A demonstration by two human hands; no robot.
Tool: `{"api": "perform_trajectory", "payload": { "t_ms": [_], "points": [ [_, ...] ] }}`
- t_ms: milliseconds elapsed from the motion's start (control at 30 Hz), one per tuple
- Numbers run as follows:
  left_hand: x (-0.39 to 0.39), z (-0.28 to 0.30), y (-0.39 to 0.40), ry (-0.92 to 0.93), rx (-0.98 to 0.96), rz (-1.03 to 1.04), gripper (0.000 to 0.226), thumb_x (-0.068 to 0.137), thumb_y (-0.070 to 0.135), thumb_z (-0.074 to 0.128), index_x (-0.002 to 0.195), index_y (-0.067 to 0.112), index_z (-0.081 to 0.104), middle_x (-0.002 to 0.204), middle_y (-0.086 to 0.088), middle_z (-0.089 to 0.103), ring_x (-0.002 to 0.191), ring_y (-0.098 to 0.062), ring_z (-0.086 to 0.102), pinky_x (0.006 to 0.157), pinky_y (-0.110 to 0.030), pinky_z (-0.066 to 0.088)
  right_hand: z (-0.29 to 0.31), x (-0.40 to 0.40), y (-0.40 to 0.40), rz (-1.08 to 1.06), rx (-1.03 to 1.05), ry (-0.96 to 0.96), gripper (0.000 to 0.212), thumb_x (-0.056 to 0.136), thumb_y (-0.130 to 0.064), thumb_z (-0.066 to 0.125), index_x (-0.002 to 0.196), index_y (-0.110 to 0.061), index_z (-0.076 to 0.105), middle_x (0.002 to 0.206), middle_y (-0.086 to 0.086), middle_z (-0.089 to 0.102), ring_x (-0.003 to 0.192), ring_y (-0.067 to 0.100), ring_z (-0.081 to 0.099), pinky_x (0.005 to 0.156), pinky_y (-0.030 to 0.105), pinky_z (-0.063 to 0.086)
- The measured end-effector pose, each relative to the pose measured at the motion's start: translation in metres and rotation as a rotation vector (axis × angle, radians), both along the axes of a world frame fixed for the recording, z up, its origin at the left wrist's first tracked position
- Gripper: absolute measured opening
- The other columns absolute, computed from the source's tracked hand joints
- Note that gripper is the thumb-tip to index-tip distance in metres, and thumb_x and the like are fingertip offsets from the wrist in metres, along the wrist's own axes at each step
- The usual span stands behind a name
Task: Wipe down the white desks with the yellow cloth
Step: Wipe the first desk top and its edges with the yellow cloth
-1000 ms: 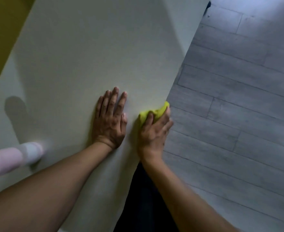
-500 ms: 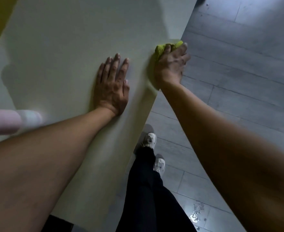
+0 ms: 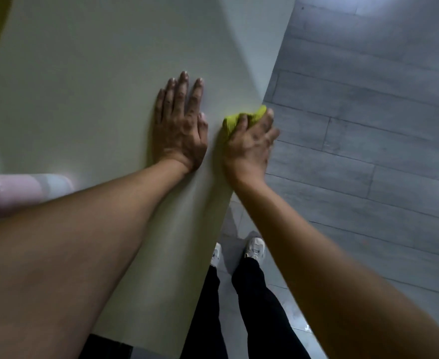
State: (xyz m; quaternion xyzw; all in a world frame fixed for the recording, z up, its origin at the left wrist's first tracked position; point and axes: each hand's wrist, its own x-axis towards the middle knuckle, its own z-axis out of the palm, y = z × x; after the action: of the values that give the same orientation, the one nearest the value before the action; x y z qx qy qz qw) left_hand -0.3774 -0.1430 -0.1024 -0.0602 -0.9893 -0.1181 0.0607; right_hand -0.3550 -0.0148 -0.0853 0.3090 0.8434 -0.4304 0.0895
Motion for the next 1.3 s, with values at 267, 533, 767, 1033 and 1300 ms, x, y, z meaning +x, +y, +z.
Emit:
{"api": "perform_trajectory", "payload": {
  "t_ms": [267, 533, 767, 1033, 1300],
  "points": [
    [0.042, 0.007, -0.015, 0.015, 0.061, -0.075, 0.055, 0.101, 0.024, 0.038, 0.152, 0.006, 0.05, 0.159, -0.023, 0.044, 0.147, -0.042, 0.042, 0.125, -0.047, 0.023, -0.021, -0.05, 0.012, -0.015, 0.13, 0.104, 0.06, 0.106, -0.045, 0.032, 0.156, -0.014, 0.02, 0.142, 0.019, 0.038, 0.126, 0.037, 0.046, 0.105, 0.048, 0.041],
    [0.238, 0.015, -0.108, -0.116, -0.036, -0.188, 0.062, 0.101, 0.026, 0.038, 0.161, 0.012, 0.037, 0.17, -0.014, 0.028, 0.158, -0.033, 0.025, 0.129, -0.052, 0.02, -0.012, -0.025, 0.003, -0.012, 0.18, 0.104, 0.061, 0.106, -0.045, 0.031, 0.157, -0.013, 0.02, 0.144, 0.018, 0.037, 0.127, 0.037, 0.047, 0.106, 0.05, 0.042],
    [0.24, 0.011, -0.108, -0.101, -0.055, -0.192, 0.064, 0.099, 0.028, 0.039, 0.161, 0.013, 0.039, 0.17, -0.013, 0.028, 0.158, -0.034, 0.026, 0.129, -0.051, 0.018, -0.009, 0.169, -0.071, -0.088, 0.121, 0.123, 0.061, 0.106, -0.045, 0.034, 0.159, -0.016, 0.022, 0.141, 0.02, 0.039, 0.123, 0.039, 0.047, 0.107, 0.047, 0.04],
    [0.239, 0.005, -0.108, -0.078, -0.064, -0.205, 0.065, 0.099, 0.029, 0.039, 0.162, 0.013, 0.036, 0.17, -0.013, 0.028, 0.158, -0.034, 0.025, 0.13, -0.05, 0.016, 0.01, 0.254, -0.095, -0.082, 0.029, 0.023, 0.06, 0.105, -0.049, 0.033, 0.157, -0.021, 0.02, 0.144, 0.014, 0.036, 0.124, 0.033, 0.046, 0.101, 0.048, 0.043],
    [0.239, 0.005, -0.108, -0.044, -0.073, -0.19, 0.062, 0.102, 0.028, 0.033, 0.162, 0.014, 0.037, 0.17, -0.013, 0.029, 0.158, -0.034, 0.025, 0.13, -0.049, 0.017, -0.004, 0.107, -0.046, -0.068, 0.117, 0.025, 0.063, 0.107, -0.046, 0.03, 0.159, -0.013, 0.016, 0.144, 0.018, 0.035, 0.129, 0.036, 0.043, 0.107, 0.046, 0.036]
  ]
}}
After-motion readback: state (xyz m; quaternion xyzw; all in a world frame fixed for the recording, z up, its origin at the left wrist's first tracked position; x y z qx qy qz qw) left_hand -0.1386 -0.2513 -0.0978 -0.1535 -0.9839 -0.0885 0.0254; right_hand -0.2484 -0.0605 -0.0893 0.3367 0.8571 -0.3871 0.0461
